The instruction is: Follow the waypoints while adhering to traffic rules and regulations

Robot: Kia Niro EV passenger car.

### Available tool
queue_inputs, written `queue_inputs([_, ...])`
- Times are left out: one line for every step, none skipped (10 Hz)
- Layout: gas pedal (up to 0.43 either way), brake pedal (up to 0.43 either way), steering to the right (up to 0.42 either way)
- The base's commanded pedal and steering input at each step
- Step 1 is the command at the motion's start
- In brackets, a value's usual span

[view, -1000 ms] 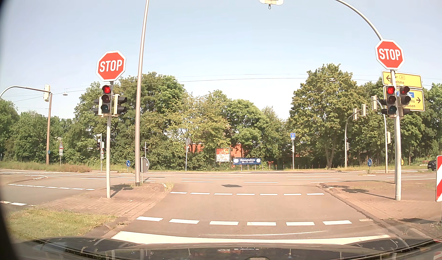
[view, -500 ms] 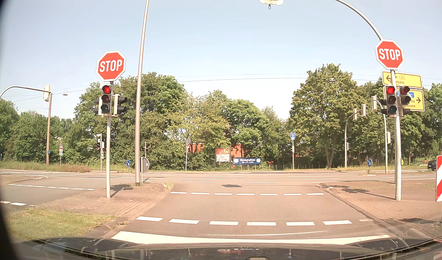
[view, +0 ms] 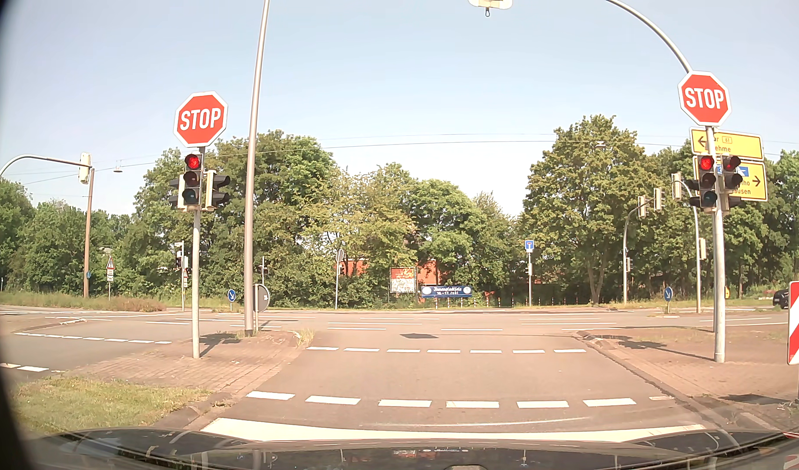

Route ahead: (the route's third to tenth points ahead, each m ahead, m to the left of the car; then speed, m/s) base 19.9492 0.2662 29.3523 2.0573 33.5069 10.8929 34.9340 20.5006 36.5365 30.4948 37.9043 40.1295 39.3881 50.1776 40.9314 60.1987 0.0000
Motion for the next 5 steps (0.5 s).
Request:
queue_inputs([0.000, 0.256, 0.001])
queue_inputs([0.000, 0.256, 0.001])
queue_inputs([0.000, 0.256, 0.001])
queue_inputs([0.000, 0.262, 0.001])
queue_inputs([0.000, 0.262, 0.001])
